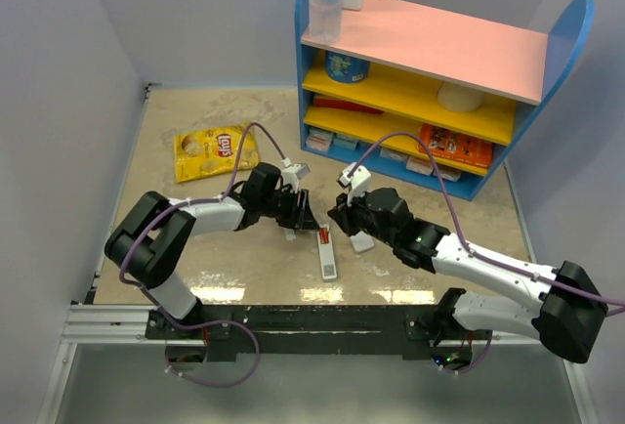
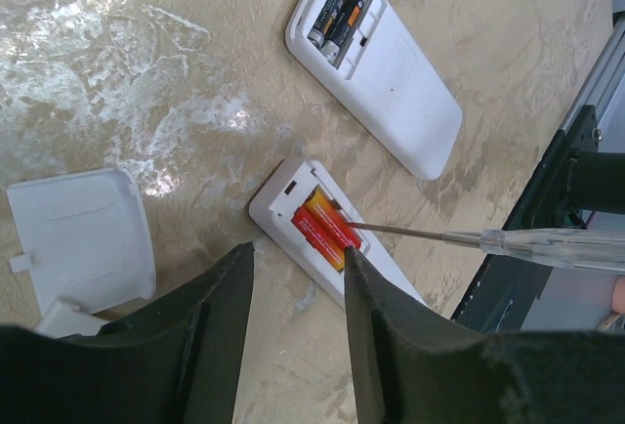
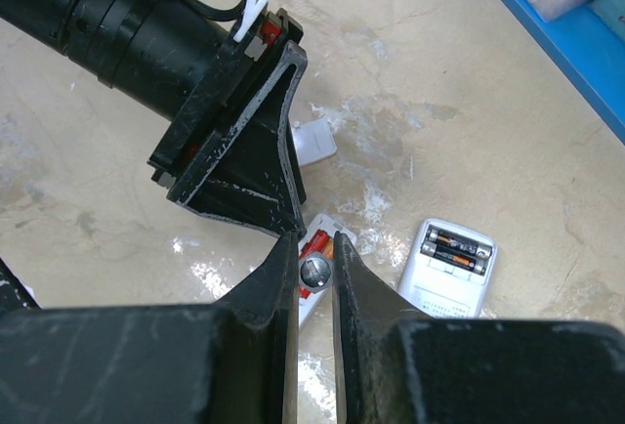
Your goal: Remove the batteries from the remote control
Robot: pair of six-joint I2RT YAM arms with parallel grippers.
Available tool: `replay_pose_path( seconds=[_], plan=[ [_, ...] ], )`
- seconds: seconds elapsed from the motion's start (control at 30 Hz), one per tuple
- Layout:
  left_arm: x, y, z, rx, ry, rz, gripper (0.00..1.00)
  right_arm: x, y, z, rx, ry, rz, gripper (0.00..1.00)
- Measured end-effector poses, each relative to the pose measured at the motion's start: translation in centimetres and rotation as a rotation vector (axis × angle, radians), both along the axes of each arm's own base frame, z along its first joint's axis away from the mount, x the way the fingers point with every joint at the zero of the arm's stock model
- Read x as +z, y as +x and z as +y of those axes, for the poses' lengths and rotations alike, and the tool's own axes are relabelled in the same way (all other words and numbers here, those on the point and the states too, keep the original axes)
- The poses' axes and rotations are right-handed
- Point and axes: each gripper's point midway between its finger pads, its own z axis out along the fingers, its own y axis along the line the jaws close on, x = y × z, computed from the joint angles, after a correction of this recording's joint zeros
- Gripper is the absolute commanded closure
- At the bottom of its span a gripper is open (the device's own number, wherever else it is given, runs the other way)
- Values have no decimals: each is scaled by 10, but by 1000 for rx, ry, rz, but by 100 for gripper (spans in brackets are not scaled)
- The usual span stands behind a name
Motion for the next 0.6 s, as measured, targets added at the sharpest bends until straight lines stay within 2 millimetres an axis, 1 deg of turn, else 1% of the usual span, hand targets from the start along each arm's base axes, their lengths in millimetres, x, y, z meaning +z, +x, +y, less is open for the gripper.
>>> replay_pose_path(
  seconds=[0.1,0.6],
  plan=[
    [-4,-1,-2,-1,-1,8,57,-6,0,1,3,-9,4,100],
    [-14,1,-8,-3,-9,21,65,-4,0,2,12,-3,-3,100]
  ],
)
